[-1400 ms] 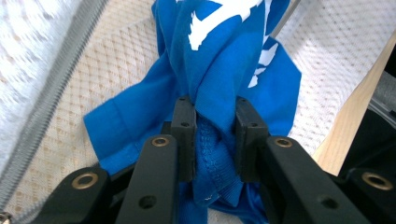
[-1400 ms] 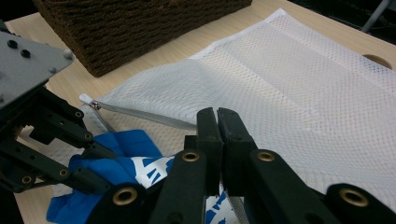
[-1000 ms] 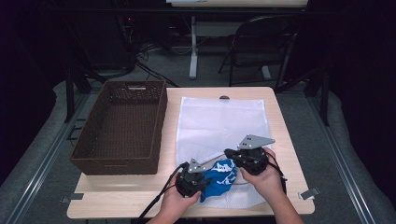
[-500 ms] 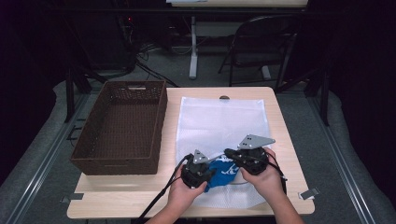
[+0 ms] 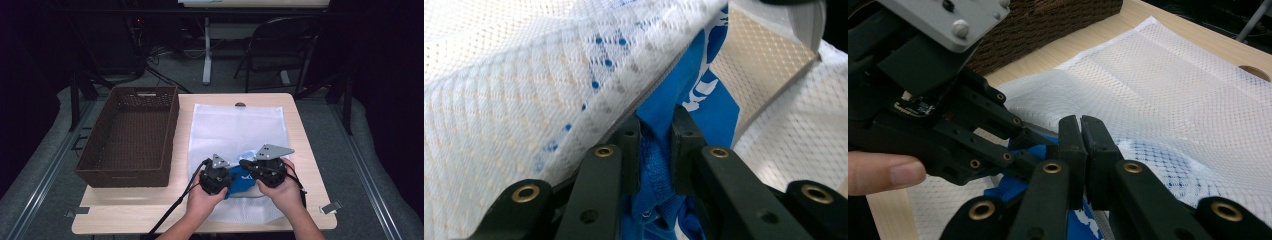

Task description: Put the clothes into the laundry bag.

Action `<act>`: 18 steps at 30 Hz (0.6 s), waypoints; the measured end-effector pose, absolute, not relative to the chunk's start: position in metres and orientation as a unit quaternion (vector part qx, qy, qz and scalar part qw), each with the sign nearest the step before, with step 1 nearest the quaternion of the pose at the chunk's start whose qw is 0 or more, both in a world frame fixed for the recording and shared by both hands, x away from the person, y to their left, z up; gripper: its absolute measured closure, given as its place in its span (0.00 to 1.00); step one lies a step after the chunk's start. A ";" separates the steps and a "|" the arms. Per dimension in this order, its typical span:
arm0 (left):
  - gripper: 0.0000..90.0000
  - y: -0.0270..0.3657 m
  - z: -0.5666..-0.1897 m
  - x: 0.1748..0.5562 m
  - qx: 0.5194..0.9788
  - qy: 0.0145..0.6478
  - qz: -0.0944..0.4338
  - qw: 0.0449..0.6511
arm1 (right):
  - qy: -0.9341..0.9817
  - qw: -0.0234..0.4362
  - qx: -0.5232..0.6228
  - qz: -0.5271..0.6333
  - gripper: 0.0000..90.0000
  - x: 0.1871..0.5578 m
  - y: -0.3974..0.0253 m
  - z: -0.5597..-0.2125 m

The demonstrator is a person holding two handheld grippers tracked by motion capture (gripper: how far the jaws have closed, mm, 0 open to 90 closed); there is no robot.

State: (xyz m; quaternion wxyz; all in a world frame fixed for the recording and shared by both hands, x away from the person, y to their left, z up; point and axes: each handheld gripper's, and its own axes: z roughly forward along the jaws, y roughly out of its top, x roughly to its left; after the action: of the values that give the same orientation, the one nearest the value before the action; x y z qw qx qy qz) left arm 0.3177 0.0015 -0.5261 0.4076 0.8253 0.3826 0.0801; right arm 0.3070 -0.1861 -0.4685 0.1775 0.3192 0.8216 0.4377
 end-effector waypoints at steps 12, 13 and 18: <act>0.87 -0.002 -0.527 0.334 0.813 0.402 0.098 0.409 | 0.824 0.172 0.317 0.438 0.98 0.308 -0.184 -0.471; 0.87 -0.004 -0.528 0.335 0.810 0.408 0.097 0.410 | 0.824 0.172 0.318 0.437 0.98 0.308 -0.184 -0.471; 0.87 -0.007 -0.536 0.341 0.804 0.420 0.112 0.405 | 0.824 0.169 0.321 0.435 0.98 0.310 -0.184 -0.475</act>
State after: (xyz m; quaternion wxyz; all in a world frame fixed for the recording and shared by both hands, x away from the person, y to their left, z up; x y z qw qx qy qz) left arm 0.3414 -0.0069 -0.5357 0.4049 0.8042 0.4205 0.1118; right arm 0.3102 -0.1841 -0.4752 0.1687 0.3208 0.8245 0.4346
